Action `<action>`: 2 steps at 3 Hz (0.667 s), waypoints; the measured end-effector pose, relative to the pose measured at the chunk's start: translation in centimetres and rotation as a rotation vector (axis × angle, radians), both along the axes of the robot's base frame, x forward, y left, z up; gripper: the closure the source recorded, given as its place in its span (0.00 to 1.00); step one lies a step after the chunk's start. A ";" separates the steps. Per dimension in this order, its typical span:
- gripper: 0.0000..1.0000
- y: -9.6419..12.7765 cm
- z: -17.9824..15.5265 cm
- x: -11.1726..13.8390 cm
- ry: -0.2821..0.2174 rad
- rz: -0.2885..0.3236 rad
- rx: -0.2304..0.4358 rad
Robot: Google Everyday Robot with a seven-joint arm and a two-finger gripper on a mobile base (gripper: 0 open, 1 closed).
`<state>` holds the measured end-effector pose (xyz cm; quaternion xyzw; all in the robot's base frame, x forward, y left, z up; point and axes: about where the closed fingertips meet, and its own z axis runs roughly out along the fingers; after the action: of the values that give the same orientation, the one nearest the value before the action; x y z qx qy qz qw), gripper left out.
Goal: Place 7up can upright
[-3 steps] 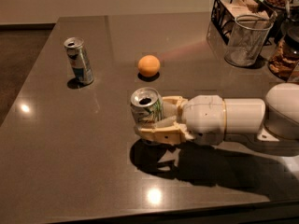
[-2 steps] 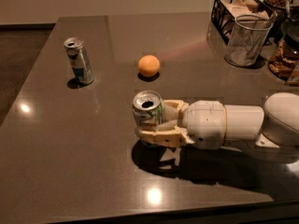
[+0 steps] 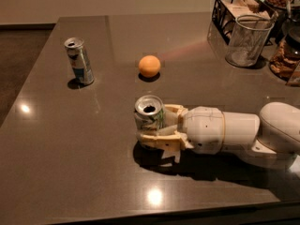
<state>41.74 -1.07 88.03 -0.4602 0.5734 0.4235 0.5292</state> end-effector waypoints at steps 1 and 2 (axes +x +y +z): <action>0.37 0.2 0.1 -0.1 -0.002 0.004 -0.001; 0.13 0.4 0.2 -0.1 -0.004 0.008 -0.003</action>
Offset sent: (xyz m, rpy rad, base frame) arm -0.0005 0.0016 0.0004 -0.0009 -0.0017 0.0034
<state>41.61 -0.67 88.18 -0.4639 0.5711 0.4240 0.5280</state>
